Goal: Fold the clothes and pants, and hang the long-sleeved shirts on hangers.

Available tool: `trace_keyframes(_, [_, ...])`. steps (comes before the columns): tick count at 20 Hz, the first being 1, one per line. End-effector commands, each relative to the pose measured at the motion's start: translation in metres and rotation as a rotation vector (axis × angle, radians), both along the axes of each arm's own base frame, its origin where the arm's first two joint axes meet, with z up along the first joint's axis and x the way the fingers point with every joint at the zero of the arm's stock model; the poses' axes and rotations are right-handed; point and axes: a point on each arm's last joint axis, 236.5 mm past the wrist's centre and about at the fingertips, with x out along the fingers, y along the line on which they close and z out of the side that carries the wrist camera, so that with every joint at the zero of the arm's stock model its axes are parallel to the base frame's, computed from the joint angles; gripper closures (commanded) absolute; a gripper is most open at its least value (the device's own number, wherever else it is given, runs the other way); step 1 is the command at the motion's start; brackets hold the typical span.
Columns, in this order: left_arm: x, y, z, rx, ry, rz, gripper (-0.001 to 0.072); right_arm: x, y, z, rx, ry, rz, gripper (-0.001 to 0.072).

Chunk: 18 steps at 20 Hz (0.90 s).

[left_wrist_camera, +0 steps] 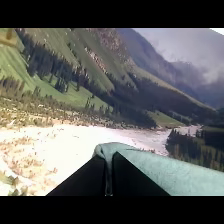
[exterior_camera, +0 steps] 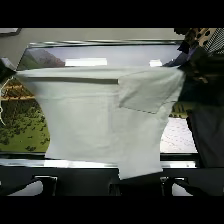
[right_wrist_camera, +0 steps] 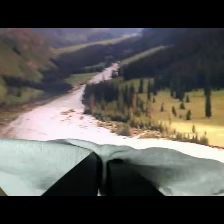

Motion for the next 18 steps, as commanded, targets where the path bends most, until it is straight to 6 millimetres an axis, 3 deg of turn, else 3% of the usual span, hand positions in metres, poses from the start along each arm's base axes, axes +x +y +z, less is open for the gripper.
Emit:
trace_keyframes(1, [0.082, -0.026, -0.116, -0.005, 0.068, -0.063, 0.0694, 0.07, 0.019, -0.128, -0.029, 0.093, -0.001, 0.0679])
trace_keyframes(3, [0.113, -0.035, -0.151, 0.0, 0.072, -0.073, 0.0693, 0.103, 0.016, -0.162, -0.032, 0.067, -0.063, 0.0679])
trace_keyframes(4, [0.126, -0.039, -0.164, 0.001, 0.07, -0.077, 0.0694, 0.115, 0.011, -0.169, -0.028, 0.05, -0.1, 0.0679])
trace_keyframes(6, [0.143, -0.04, -0.181, 0.0, 0.073, -0.083, 0.0693, 0.133, 0.002, -0.174, -0.038, 0.005, -0.146, 0.0679])
trace_keyframes(8, [0.148, -0.04, -0.189, -0.003, 0.084, -0.089, 0.0693, 0.137, -0.005, -0.172, -0.068, -0.02, -0.156, 0.0679])
trace_keyframes(11, [0.129, -0.038, -0.198, 0.007, 0.166, -0.122, 0.0694, 0.117, -0.003, -0.181, -0.098, 0.063, -0.096, 0.0679])
trace_keyframes(18, [0.053, -0.035, -0.216, 0.012, 0.472, -0.231, 0.0693, 0.029, -0.015, -0.189, -0.225, 0.36, 0.054, 0.0678])
